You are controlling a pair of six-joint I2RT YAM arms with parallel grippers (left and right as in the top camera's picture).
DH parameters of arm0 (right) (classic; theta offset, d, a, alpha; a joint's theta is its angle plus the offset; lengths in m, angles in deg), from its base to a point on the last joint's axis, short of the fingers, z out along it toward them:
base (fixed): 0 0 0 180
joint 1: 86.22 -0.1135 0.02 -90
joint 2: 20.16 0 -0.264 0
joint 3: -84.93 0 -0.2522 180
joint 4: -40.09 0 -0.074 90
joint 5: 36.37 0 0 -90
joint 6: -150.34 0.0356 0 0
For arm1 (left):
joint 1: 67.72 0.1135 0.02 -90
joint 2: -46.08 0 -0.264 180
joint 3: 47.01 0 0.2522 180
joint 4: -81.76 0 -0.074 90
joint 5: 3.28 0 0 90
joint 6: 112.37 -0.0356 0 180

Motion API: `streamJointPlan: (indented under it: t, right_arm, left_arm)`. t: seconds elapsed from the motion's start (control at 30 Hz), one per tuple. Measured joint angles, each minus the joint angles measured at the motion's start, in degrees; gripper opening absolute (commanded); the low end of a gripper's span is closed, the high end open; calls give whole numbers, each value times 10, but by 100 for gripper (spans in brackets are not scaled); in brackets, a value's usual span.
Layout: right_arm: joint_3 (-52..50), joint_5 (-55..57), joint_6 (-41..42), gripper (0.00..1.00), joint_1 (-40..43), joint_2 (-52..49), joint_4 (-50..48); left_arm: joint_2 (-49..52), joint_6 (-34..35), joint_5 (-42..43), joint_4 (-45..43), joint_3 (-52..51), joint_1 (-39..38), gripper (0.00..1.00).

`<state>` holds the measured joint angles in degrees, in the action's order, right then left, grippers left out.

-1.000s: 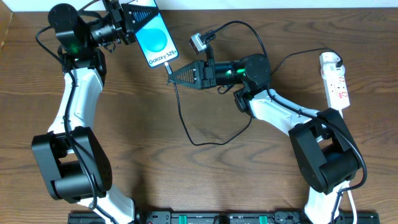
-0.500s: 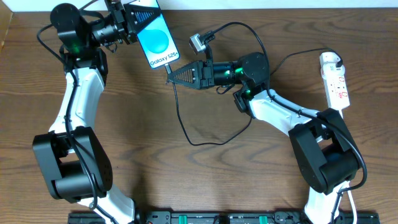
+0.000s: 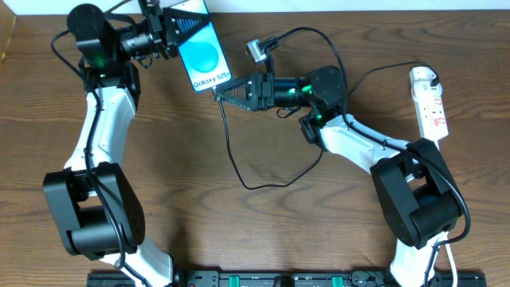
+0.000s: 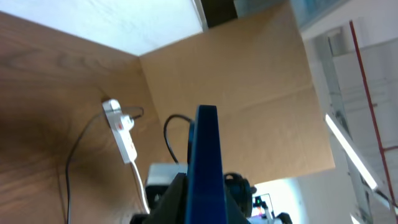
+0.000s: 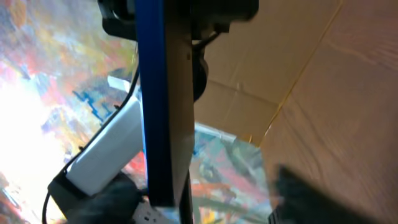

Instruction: Plug charger to phone and switch on socket

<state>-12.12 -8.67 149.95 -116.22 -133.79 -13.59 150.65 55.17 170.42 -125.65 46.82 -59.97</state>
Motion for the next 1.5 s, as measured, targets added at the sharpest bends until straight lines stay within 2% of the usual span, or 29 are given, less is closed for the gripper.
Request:
streamJointPlan:
  t: [0.23,0.33,0.43,0.63,0.77,0.97,1.13,1.37,1.5]
  right_arm:
    - [0,-12,-23,99,7,0,7]
    - [0,-22,-43,99,19,0,57]
    - [1,-22,-82,99,38,0,172]
    - [0,33,-224,99,80,-1,523]
    - [-2,77,-310,99,94,-1,654]
    - [-3,192,-404,99,125,36,832]
    - [-4,353,-450,99,150,152,965]
    - [-3,542,-467,99,151,300,1068]
    - [-3,596,-471,99,151,346,1089]
  left_arm:
    - [0,0,5,1,0,36,7]
    - [0,0,10,7,0,62,8]
    - [0,1,14,24,0,85,7]
    - [0,5,15,24,0,95,7]
    - [0,6,18,24,0,93,7]
    - [0,4,21,24,0,86,7]
    - [0,-13,27,24,0,52,7]
    - [0,-56,30,24,-38,-14,7]
    - [0,-73,16,26,-77,-52,7]
